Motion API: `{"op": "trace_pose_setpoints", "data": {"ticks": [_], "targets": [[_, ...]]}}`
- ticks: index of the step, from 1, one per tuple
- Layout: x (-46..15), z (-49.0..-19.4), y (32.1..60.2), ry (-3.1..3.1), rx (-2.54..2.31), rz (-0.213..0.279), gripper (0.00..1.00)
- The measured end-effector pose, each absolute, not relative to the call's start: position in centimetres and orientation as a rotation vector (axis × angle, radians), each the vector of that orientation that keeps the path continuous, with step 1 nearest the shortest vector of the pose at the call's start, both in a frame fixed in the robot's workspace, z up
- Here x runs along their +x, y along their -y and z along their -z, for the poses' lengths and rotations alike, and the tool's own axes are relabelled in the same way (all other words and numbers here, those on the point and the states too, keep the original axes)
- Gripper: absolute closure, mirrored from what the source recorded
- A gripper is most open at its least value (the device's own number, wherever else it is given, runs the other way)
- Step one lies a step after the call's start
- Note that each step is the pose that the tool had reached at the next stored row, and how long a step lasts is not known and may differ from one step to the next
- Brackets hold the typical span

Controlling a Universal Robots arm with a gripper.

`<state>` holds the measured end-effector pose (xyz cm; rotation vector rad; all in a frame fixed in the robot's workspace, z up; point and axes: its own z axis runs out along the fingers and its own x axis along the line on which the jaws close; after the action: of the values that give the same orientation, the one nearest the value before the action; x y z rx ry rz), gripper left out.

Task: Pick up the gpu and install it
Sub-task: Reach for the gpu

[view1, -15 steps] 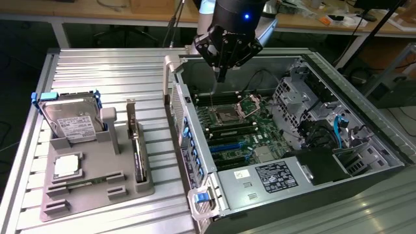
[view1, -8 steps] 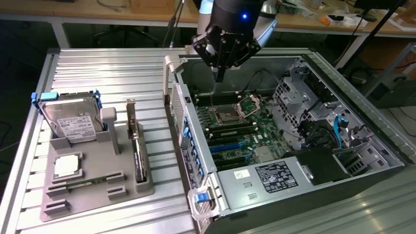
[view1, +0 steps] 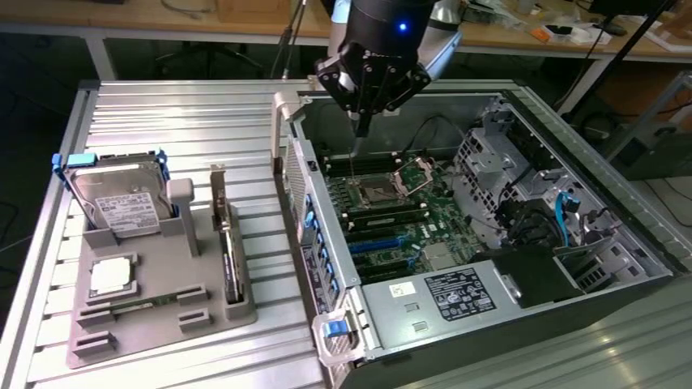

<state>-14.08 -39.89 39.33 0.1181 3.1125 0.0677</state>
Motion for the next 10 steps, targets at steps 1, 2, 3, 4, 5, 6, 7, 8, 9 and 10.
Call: {"op": "trace_pose_setpoints", "data": {"ticks": [1, 2, 3, 4, 5, 6, 7, 8, 9, 10], "targets": [[-14.11, -39.33, 39.89, -3.113, 0.118, -0.068, 0.89], [-14.14, -39.33, 39.89, -3.112, 0.118, -0.068, 0.89], [-14.17, -39.33, 39.89, -3.113, 0.118, -0.068, 0.89], [-14.22, -39.33, 39.89, -3.113, 0.118, -0.068, 0.89], [-14.29, -39.33, 39.90, -3.113, 0.118, -0.068, 0.89], [-14.38, -39.33, 39.90, -3.113, 0.118, -0.068, 0.89], [-14.46, -39.33, 39.89, -3.112, 0.118, -0.068, 0.89], [-14.57, -39.33, 39.89, -3.112, 0.118, -0.068, 0.89], [-14.68, -39.33, 39.89, -3.112, 0.118, -0.068, 0.89], [-14.74, -39.33, 39.89, -3.112, 0.118, -0.068, 0.89]]}}
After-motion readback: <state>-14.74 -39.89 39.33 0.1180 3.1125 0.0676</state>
